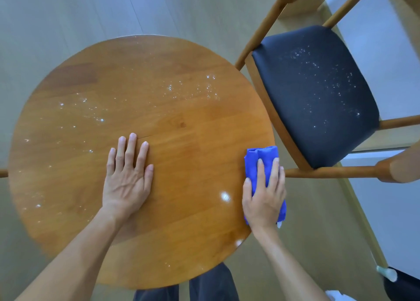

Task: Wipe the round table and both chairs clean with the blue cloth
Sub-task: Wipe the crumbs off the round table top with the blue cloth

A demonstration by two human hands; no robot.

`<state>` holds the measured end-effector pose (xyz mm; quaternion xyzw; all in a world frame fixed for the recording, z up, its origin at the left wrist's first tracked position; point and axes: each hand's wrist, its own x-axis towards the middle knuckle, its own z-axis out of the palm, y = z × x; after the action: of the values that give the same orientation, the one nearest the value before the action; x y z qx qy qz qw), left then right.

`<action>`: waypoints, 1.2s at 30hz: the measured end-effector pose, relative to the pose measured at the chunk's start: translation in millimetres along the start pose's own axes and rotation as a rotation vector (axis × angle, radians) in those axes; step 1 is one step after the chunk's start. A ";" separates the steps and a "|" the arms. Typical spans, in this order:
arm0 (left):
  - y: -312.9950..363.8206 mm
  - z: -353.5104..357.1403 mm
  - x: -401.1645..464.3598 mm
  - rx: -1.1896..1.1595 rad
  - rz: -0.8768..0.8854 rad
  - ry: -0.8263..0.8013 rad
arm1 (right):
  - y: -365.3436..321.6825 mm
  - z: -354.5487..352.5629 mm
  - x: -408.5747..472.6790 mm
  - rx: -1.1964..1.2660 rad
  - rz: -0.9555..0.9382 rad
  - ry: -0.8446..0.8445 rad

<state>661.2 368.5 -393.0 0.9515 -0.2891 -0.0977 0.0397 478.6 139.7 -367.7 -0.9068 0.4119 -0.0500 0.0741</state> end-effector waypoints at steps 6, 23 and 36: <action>0.0 -3.1 1.4 -0.007 0.001 -0.011 | -98.0 14.9 -171.9 0.108 -0.518 -0.128; -3.0 5.5 -0.2 -0.002 0.015 0.072 | -71.0 27.4 103.0 0.092 0.230 0.041; -5.1 6.7 0.5 -0.043 0.021 0.091 | -54.7 21.1 123.5 -0.017 -0.540 -0.119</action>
<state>663.0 372.3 -400.4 0.9508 -0.2947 -0.0599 0.0744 603.2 84.0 -375.2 -0.9857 0.1506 -0.0111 0.0744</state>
